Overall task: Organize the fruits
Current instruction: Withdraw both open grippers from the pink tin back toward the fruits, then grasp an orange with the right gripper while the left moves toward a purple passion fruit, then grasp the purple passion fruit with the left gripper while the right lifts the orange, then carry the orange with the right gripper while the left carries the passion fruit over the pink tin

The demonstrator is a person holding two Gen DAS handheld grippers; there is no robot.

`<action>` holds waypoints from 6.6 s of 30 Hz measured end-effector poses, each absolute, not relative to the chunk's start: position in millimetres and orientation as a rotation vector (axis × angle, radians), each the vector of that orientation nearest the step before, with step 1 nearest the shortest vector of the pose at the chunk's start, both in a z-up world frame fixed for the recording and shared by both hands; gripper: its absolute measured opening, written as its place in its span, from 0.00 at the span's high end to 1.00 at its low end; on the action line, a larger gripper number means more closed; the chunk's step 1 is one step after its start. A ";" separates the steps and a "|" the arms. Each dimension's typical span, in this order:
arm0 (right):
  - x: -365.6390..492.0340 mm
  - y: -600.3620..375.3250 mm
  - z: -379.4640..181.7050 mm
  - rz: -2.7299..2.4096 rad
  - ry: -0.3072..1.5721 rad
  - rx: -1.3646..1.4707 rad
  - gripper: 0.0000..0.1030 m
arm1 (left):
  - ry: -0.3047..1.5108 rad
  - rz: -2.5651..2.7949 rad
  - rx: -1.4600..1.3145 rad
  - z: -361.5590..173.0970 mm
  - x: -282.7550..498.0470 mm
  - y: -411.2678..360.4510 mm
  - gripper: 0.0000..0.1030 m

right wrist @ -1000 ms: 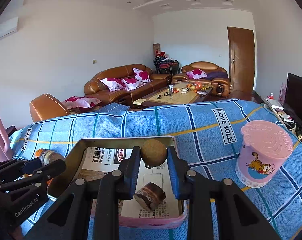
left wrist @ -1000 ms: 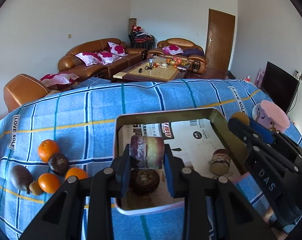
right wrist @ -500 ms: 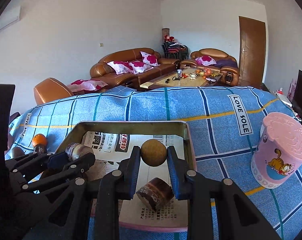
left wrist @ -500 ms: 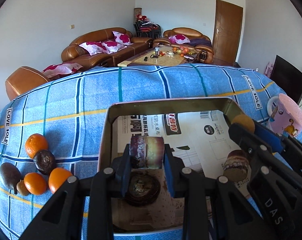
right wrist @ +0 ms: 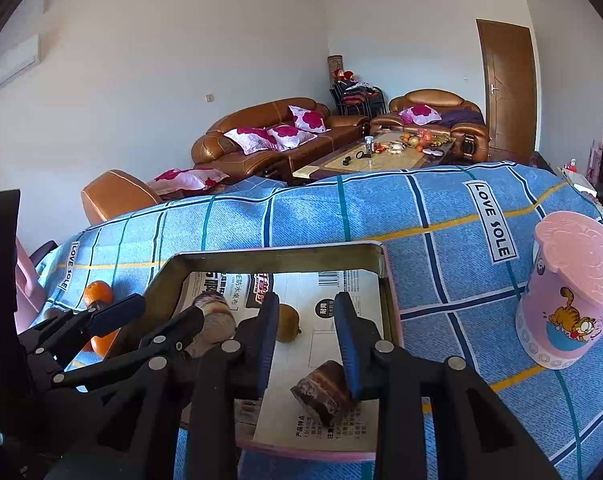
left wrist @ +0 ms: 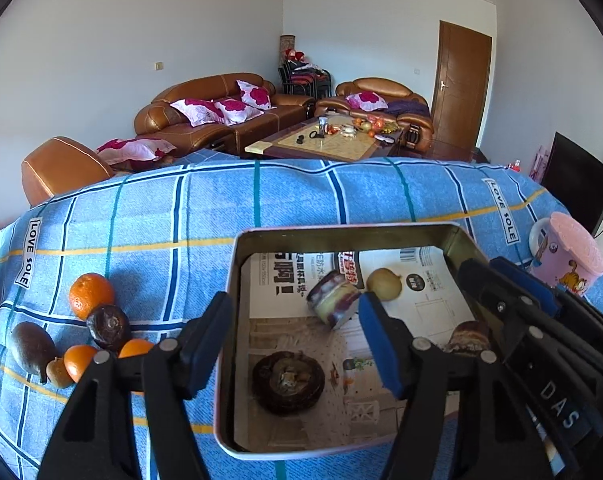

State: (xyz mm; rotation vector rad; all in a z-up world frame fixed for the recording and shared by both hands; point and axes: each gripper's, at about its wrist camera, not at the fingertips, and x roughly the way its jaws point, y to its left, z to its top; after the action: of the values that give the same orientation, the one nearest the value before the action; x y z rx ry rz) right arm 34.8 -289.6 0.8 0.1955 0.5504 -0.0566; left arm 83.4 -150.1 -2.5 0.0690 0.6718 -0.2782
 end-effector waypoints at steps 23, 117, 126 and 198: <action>-2.0 -300.5 16.4 -0.273 0.329 0.217 0.27 | 0.518 -0.112 0.075 4.8 53.1 -54.1 0.00; 27.8 -79.9 -5.2 0.121 0.537 -0.042 0.65 | 0.719 -0.006 -0.068 -22.2 106.2 86.2 0.08; 32.1 -86.8 -7.4 0.141 0.562 -0.011 0.65 | 0.868 -0.003 -0.086 -52.4 133.0 69.5 0.28; -24.1 -177.5 7.5 -0.084 0.423 -0.029 0.65 | 0.572 -0.063 0.040 -10.2 26.9 -31.3 0.52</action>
State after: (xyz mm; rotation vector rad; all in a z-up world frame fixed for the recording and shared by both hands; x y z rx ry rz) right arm -24.1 -177.5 7.5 -0.0292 0.4228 -0.0842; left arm 26.9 -31.3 -10.2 0.0399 0.5724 -0.0627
